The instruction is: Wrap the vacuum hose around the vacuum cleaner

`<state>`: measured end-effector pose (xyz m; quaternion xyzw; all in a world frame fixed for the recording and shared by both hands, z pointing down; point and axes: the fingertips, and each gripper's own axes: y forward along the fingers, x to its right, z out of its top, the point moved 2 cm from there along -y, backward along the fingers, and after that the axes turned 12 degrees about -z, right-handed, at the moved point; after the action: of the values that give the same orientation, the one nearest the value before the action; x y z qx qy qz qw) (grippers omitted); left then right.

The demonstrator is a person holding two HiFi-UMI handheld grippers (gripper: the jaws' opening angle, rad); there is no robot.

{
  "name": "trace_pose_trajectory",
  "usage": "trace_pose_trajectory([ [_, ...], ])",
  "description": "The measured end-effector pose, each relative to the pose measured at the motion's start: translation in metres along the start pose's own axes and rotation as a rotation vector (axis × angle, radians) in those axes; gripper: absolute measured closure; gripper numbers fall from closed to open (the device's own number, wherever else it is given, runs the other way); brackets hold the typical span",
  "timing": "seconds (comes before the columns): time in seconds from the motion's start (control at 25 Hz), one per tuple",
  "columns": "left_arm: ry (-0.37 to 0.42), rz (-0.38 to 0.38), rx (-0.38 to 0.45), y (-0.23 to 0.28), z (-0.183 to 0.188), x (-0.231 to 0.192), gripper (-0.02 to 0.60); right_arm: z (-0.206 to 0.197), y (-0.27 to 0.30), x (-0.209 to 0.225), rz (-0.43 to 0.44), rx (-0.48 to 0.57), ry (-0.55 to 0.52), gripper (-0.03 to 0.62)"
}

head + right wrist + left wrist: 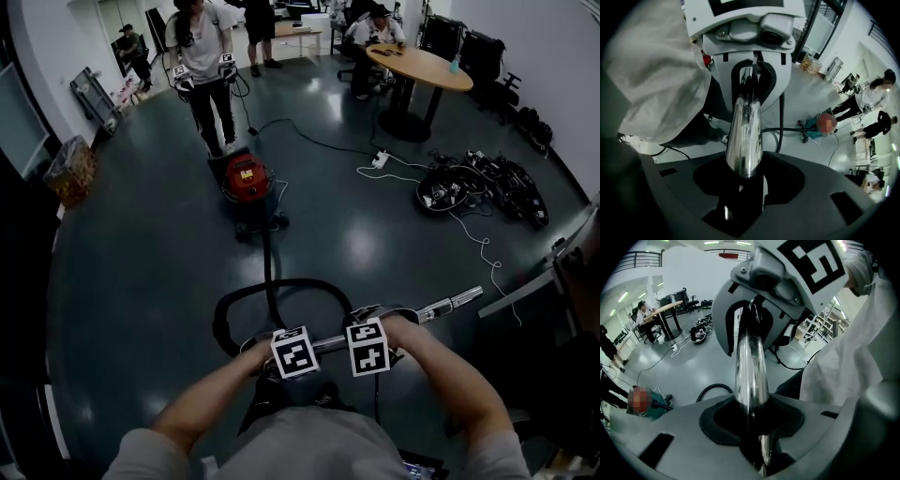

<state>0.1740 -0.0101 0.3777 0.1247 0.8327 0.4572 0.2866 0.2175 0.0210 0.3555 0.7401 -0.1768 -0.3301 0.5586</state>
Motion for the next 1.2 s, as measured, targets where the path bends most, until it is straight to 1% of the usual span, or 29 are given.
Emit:
trace_pose_trajectory([
  [0.08, -0.001, -0.022, 0.023, -0.003, 0.002, -0.007, 0.436, -0.002, -0.002, 0.009, -0.016, -0.025, -0.024, 0.436],
  [0.2, 0.015, -0.055, 0.033, -0.010, 0.000, -0.021, 0.436, 0.001, 0.001, 0.023, -0.029, -0.039, -0.020, 0.436],
  [0.32, 0.051, -0.065, 0.017, -0.021, -0.004, -0.039, 0.436, 0.006, 0.002, 0.041, -0.029, -0.036, 0.023, 0.436],
  [0.44, 0.081, -0.074, 0.011, -0.035, -0.007, -0.054, 0.436, 0.012, -0.002, 0.061, -0.028, -0.030, 0.088, 0.436],
  [0.52, 0.078, -0.081, 0.018, -0.044, -0.011, -0.065, 0.436, 0.017, -0.008, 0.076, -0.040, -0.030, 0.124, 0.436],
  [0.6, 0.058, -0.089, 0.037, -0.053, -0.017, -0.076, 0.436, 0.021, -0.012, 0.092, -0.064, -0.031, 0.140, 0.436],
  [0.68, 0.058, -0.106, 0.069, -0.060, -0.017, -0.082, 0.436, 0.026, -0.014, 0.103, -0.087, -0.038, 0.133, 0.430],
  [0.8, 0.083, -0.121, 0.088, -0.071, -0.017, -0.089, 0.437, 0.033, -0.019, 0.115, -0.128, -0.060, 0.104, 0.425],
  [0.88, 0.074, -0.127, 0.076, -0.076, -0.024, -0.094, 0.436, 0.038, -0.023, 0.122, -0.159, -0.074, 0.089, 0.425],
  [0.96, 0.042, -0.127, 0.047, -0.075, -0.034, -0.101, 0.437, 0.040, -0.033, 0.130, -0.199, -0.083, 0.104, 0.425],
  [1.08, 0.009, -0.136, 0.045, -0.069, -0.043, -0.112, 0.436, 0.040, -0.052, 0.145, -0.254, -0.060, 0.208, 0.425],
  [1.2, 0.008, -0.145, 0.056, -0.066, -0.047, -0.116, 0.437, 0.040, -0.061, 0.154, -0.307, 0.002, 0.388, 0.425],
])
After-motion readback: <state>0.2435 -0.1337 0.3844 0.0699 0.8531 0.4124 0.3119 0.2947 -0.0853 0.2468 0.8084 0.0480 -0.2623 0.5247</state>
